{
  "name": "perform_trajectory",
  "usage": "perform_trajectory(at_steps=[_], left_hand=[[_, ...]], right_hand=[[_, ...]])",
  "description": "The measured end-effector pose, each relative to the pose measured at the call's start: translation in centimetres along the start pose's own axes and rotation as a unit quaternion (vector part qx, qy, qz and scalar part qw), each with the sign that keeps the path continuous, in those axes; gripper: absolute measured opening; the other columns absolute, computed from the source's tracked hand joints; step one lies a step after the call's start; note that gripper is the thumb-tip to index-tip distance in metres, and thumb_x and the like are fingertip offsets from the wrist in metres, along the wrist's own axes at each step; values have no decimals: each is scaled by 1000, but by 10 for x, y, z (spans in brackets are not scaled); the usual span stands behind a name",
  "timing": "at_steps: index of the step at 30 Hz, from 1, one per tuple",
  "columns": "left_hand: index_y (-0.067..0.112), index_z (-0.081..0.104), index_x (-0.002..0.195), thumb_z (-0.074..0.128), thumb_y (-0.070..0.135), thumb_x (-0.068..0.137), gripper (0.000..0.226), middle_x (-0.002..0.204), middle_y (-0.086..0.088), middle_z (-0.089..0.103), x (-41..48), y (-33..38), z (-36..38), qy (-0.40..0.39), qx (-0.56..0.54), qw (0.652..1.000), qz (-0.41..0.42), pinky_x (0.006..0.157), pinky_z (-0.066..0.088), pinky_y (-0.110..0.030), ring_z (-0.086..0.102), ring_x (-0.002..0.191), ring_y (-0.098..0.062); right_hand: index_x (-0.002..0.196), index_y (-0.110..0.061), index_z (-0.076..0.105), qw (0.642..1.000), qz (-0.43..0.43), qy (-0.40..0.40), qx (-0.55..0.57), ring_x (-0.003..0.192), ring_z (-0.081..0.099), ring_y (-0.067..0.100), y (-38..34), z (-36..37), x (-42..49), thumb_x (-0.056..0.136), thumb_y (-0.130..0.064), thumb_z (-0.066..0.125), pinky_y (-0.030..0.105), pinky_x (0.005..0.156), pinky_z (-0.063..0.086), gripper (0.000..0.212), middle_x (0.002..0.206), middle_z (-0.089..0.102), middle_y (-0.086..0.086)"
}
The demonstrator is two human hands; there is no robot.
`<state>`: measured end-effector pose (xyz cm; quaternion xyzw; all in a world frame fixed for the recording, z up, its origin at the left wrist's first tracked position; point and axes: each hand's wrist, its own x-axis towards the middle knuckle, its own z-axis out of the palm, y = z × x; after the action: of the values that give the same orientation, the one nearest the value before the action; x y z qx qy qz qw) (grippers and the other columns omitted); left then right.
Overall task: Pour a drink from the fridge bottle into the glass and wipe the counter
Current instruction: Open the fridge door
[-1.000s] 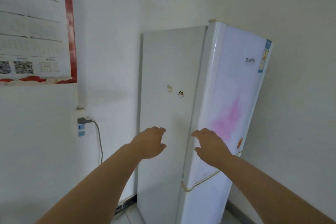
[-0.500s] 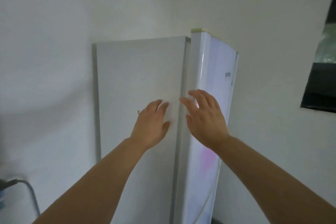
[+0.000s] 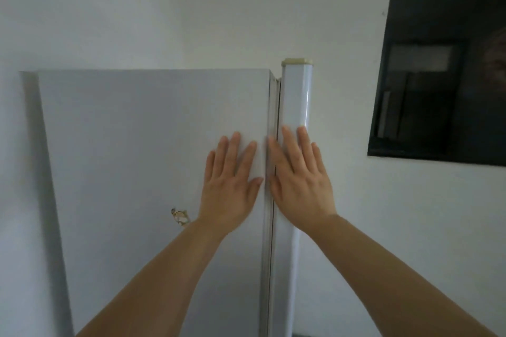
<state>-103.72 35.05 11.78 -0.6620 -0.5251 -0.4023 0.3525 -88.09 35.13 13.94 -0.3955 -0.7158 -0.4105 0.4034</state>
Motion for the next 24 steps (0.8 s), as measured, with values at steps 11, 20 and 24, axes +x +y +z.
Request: perform_trajectory(at_steps=[11,20,24], left_hand=[[15,26,145,19,45,97,57,151,-18,30,-1,1,17,63,-14,998,5,115,7,-46,17,140,-34],[16,29,143,35,42,92,57,150,-18,34,0,0,17,90,-26,995,15,112,15,-49,19,139,-33],[16,32,143,36,41,93,56,150,-18,34,0,-1,18,87,-30,996,12,113,15,-49,19,140,-33]], right_hand=[[143,-2,22,998,-4,-26,-62,140,12,36,-4,-6,1,90,-28,40,47,112,18,62,151,17,17],[143,1,18,992,-10,-42,-116,141,8,37,-8,-8,2,91,-23,47,45,119,6,65,152,17,21],[144,3,14,989,-17,-53,-135,141,0,30,-10,-7,3,93,-20,39,40,117,-5,61,153,14,22]])
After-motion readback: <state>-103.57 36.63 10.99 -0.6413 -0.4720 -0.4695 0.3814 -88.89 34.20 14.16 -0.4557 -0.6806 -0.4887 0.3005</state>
